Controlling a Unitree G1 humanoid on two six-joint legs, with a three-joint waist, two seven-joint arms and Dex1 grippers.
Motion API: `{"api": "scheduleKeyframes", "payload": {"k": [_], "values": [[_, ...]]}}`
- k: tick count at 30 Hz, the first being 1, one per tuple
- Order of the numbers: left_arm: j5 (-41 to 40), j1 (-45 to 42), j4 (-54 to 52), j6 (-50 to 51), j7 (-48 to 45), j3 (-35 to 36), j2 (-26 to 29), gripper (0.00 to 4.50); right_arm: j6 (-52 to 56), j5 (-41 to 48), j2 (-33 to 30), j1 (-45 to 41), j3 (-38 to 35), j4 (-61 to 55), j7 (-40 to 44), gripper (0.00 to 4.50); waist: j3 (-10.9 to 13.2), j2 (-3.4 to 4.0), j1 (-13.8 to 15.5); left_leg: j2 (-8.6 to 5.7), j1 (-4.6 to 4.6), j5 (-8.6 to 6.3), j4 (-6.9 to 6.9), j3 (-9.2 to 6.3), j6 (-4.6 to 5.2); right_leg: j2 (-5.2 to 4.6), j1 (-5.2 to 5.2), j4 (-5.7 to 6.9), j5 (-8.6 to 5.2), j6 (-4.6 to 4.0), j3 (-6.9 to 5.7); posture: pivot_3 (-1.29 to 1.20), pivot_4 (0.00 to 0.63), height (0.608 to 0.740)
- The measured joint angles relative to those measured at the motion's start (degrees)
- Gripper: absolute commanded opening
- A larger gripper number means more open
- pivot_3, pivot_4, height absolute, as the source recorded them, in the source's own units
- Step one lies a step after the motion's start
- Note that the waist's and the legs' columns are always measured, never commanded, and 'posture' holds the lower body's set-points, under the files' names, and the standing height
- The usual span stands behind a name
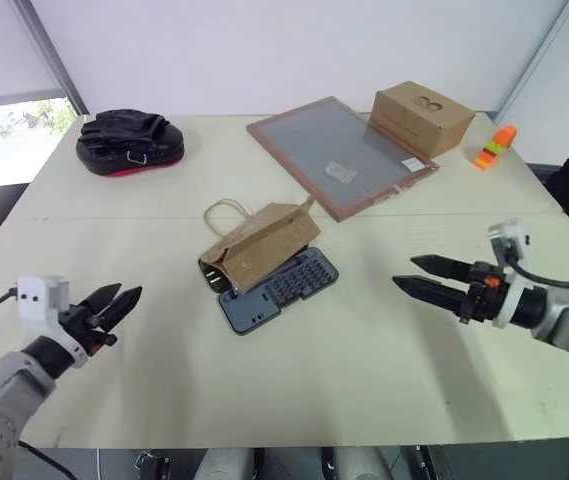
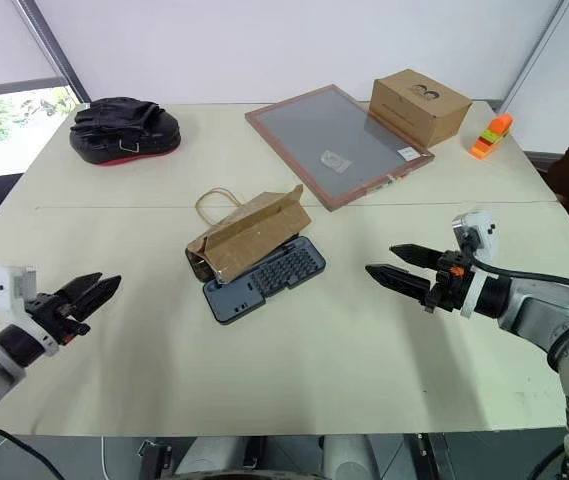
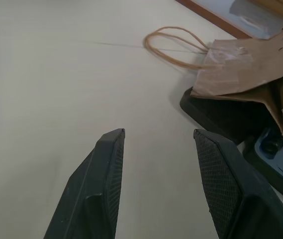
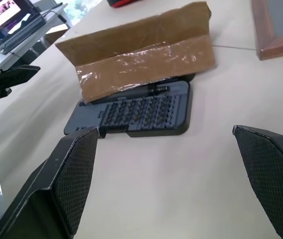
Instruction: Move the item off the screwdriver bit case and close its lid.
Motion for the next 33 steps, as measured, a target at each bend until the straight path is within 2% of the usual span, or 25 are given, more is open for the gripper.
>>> {"api": "scheduleKeyframes", "payload": {"k": [27,33], "values": [[1.54,-1.18,1.12,-2.47,-0.91,0.23,-0.28,2.28,-4.05,-3.73,-0.11,-0.92,2.83,1.53,-0.22,4.50,0.00,0.01,0.00,0.00,0.00,0.00,0.00,0.00,0.00,0.01,0.01,-0.03,0.01,0.01,-0.01,0.00,0.150,0.740],[6.26,-3.39,3.62,-5.14,-0.19,-0.46,-0.13,2.28,-5.67,-5.42,-0.11,-2.41,4.24,2.62,0.44,4.50,0.00,0.01,-0.06,0.00,0.01,0.00,0.00,0.00,0.00,0.03,0.01,-0.02,0.02,0.03,-0.01,0.00,0.150,0.740]]}}
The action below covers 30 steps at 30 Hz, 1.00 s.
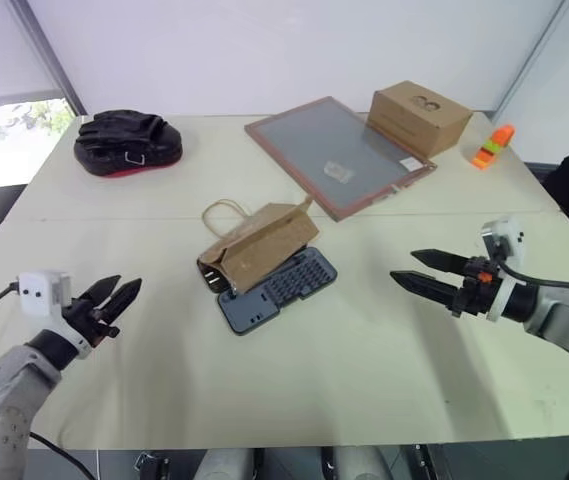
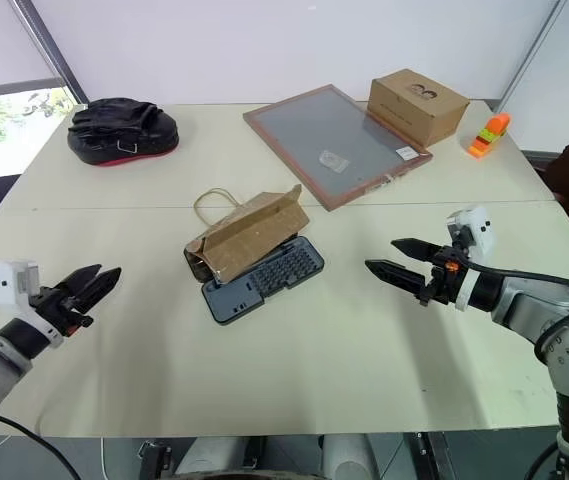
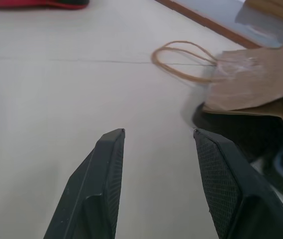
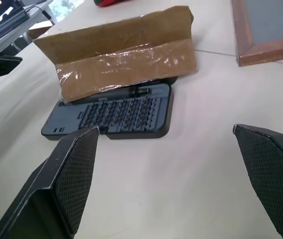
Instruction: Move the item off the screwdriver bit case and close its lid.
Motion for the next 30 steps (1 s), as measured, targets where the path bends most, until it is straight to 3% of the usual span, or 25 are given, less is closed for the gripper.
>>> {"api": "scheduleKeyframes", "payload": {"k": [8,14,19,25,30], "values": [[1.28,-0.48,0.44,-0.96,-0.91,-1.13,0.56,2.28,-0.50,-0.66,0.09,-0.97,0.96,1.30,1.13,4.50,0.00,-0.01,0.06,0.00,-0.02,0.00,0.00,-0.01,0.00,-0.03,0.00,-0.02,0.04,0.06,0.00,0.00,0.150,0.740],[0.90,-4.98,-1.77,-0.40,-6.60,-3.47,8.34,2.28,6.66,11.92,1.64,-3.13,0.88,-5.52,0.09,4.50,0.01,0.00,0.03,0.00,-0.02,-0.01,0.00,-0.02,0.01,-0.04,0.00,-0.02,-0.01,-0.03,0.00,0.00,0.150,0.740],[-0.49,-10.13,-3.96,1.33,-10.90,-8.61,10.38,2.28,9.03,18.82,3.02,-4.44,2.77,-12.50,-5.03,4.50,0.01,-0.01,0.14,-0.01,-0.05,-0.04,-0.01,-0.03,0.06,-0.04,-0.01,-0.03,0.04,0.06,-0.04,0.00,0.150,0.740],[2.46,-24.77,1.53,-1.05,-15.57,-18.62,9.42,2.28,7.89,15.89,3.28,-3.02,6.14,-12.55,-6.96,4.50,0.00,-0.02,0.09,-0.09,-0.05,-0.04,0.04,0.00,0.08,-0.06,0.03,-0.03,0.09,0.16,-0.05,0.00,0.150,0.740],[5.33,-28.33,8.58,-4.08,-23.19,-26.69,8.19,2.28,5.76,14.32,3.34,-0.50,5.38,-12.59,-8.31,4.50,0.01,0.00,-0.44,0.00,-0.08,-0.06,-0.05,0.04,0.11,0.04,-0.13,-0.01,0.09,0.16,0.01,0.00,0.150,0.740]]}}
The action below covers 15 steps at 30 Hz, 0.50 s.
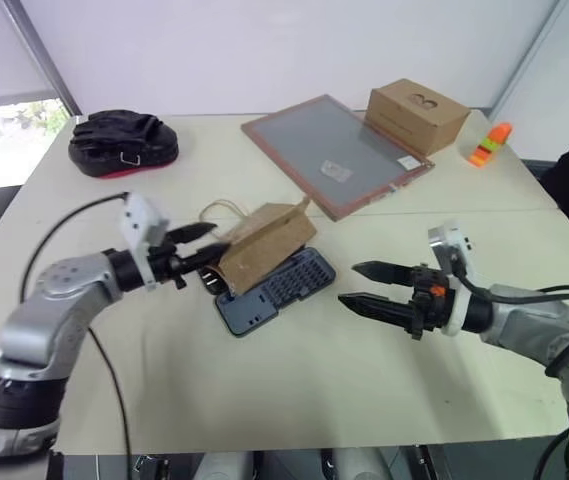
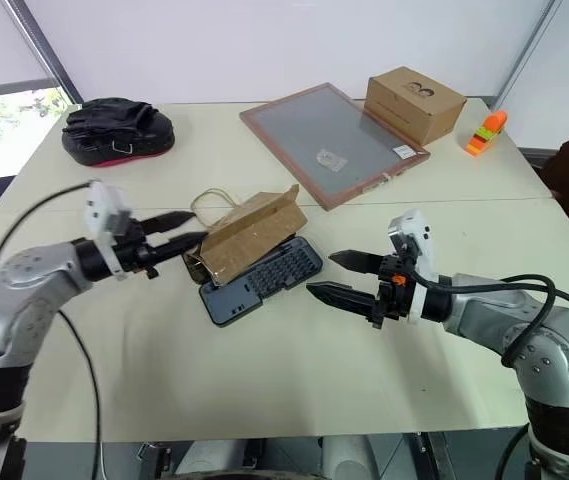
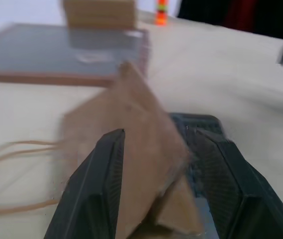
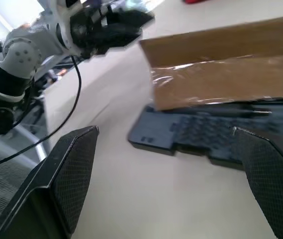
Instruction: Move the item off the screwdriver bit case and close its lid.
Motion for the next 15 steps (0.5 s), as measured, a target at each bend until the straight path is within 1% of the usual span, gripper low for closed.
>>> {"api": "scheduleKeyframes", "payload": {"k": [5,8,9,11,13,14,15], "values": [[2.09,-1.71,2.96,-1.95,-3.39,-0.70,0.23,2.28,-1.32,-0.18,0.58,3.57,-0.92,-0.90,-1.71,4.50,0.00,0.00,0.41,-0.02,-0.03,-0.01,0.01,0.00,0.01,-0.04,0.01,-0.01,0.00,0.01,0.00,0.00,0.150,0.740],[5.45,-3.96,5.98,-5.00,-3.81,-2.74,-1.26,2.28,-1.89,-0.19,1.79,3.90,-0.73,-2.01,-3.11,4.50,0.00,0.01,0.55,-0.06,-0.01,-0.01,0.04,0.00,0.02,-0.07,0.06,-0.01,0.01,0.01,-0.01,0.00,0.150,0.740],[6.67,-4.50,7.31,-6.18,-3.89,-3.73,-2.05,2.04,-2.15,-0.20,1.95,3.91,-0.70,-2.12,-3.44,4.50,-0.01,0.00,0.56,-0.06,-0.01,-0.01,0.06,0.00,0.02,-0.07,0.07,-0.01,0.01,0.01,-0.01,0.00,0.150,0.740],[8.73,-5.48,10.14,-8.14,-4.17,-5.73,-4.01,1.37,-2.78,-0.63,2.15,3.91,-0.61,-2.14,-3.96,4.50,0.00,-0.01,0.52,-0.07,-0.02,-0.01,0.06,-0.01,0.02,-0.07,0.07,-0.01,0.01,0.02,-0.02,0.00,0.150,0.740],[10.62,-6.42,12.48,-9.86,-4.96,-7.33,-5.00,0.43,-3.17,-0.89,2.15,3.91,-0.53,-2.14,-4.23,4.50,0.00,-0.01,0.50,-0.06,-0.01,0.00,0.06,-0.01,0.02,-0.06,0.05,0.01,0.01,0.02,-0.02,0.00,0.150,0.740],[11.29,-6.81,13.47,-10.68,-5.11,-7.86,-5.04,0.04,-3.39,-1.12,2.15,3.93,-0.52,-2.14,-4.35,4.50,0.00,-0.01,0.42,-0.05,-0.01,0.00,0.06,-0.01,0.02,-0.04,0.05,0.01,0.01,0.02,-0.02,0.00,0.150,0.740],[11.89,-7.08,14.18,-11.37,-5.23,-7.99,-5.21,0.04,-3.60,-1.30,2.14,4.03,-0.53,-2.14,-4.44,4.50,0.00,-0.01,0.32,-0.04,0.00,0.00,0.06,-0.01,0.02,-0.04,0.04,0.02,0.01,0.02,-0.01,0.00,0.150,0.740]]}}
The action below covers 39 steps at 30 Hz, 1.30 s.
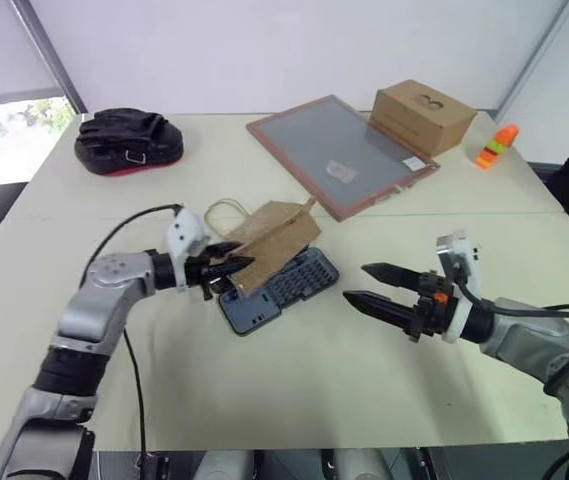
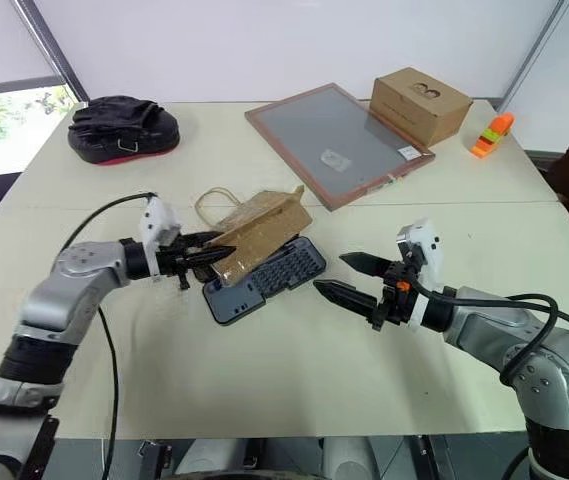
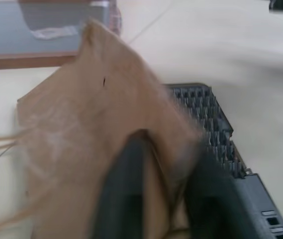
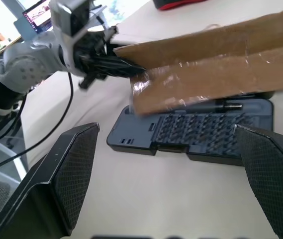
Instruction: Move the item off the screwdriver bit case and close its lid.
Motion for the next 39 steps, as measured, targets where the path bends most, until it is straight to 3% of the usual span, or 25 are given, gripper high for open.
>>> {"api": "scheduleKeyframes", "payload": {"k": [6,12,17,25,33,36,39], "values": [[1.54,-1.07,1.89,-2.65,0.53,-0.02,-1.20,0.04,-0.52,-0.59,0.03,0.79,0.00,0.00,-0.12,4.50,0.00,0.00,0.15,-0.01,0.00,0.00,0.01,-0.01,0.00,-0.01,0.01,0.01,0.00,0.00,-0.01,0.00,0.150,0.740],[5.40,-4.74,4.47,-13.76,12.16,6.82,-5.22,0.04,-1.69,-1.82,0.61,1.11,0.07,0.04,-0.05,4.50,0.00,-0.02,0.14,-0.01,-0.01,0.00,0.05,-0.03,-0.01,-0.02,0.01,0.02,0.04,0.06,-0.01,0.00,0.150,0.740],[10.04,-3.44,4.09,-15.36,21.91,12.28,-1.92,0.04,-2.17,-2.60,1.13,1.09,0.25,0.74,0.06,4.50,0.00,-0.01,-0.30,0.01,0.02,0.01,0.04,-0.01,-0.01,0.04,-0.02,0.07,0.03,0.06,0.02,0.00,0.150,0.740],[16.71,5.64,4.81,-17.03,32.70,21.68,5.28,0.04,-2.56,-3.94,1.76,-0.48,1.97,3.03,0.79,4.50,-0.01,-0.02,0.29,-0.02,0.01,0.00,0.04,-0.02,0.00,-0.01,0.00,0.07,0.03,0.06,-0.01,0.00,0.150,0.740],[24.40,10.48,6.90,-19.38,39.19,21.33,6.52,0.04,-2.55,-4.39,2.09,-1.96,2.98,4.37,1.36,4.50,-0.01,-0.03,0.16,-0.02,0.02,0.00,0.03,-0.04,-0.01,-0.02,-0.01,0.11,0.04,0.06,-0.03,0.00,0.150,0.740],[25.90,12.04,7.08,-19.03,40.40,21.05,6.50,0.91,-2.51,-4.39,2.05,-2.24,2.98,4.55,1.45,4.50,-0.02,-0.03,0.08,-0.02,0.03,0.00,0.03,-0.04,-0.01,-0.02,-0.02,0.13,0.03,0.06,-0.02,0.00,0.150,0.740],[26.64,12.44,7.07,-18.57,41.42,20.43,6.32,2.33,-2.49,-4.39,2.04,-2.41,2.98,4.55,1.46,4.50,-0.02,-0.03,0.13,-0.02,0.03,0.00,0.03,-0.04,-0.01,-0.03,-0.02,0.15,0.03,0.06,-0.02,0.00,0.150,0.740]]}}
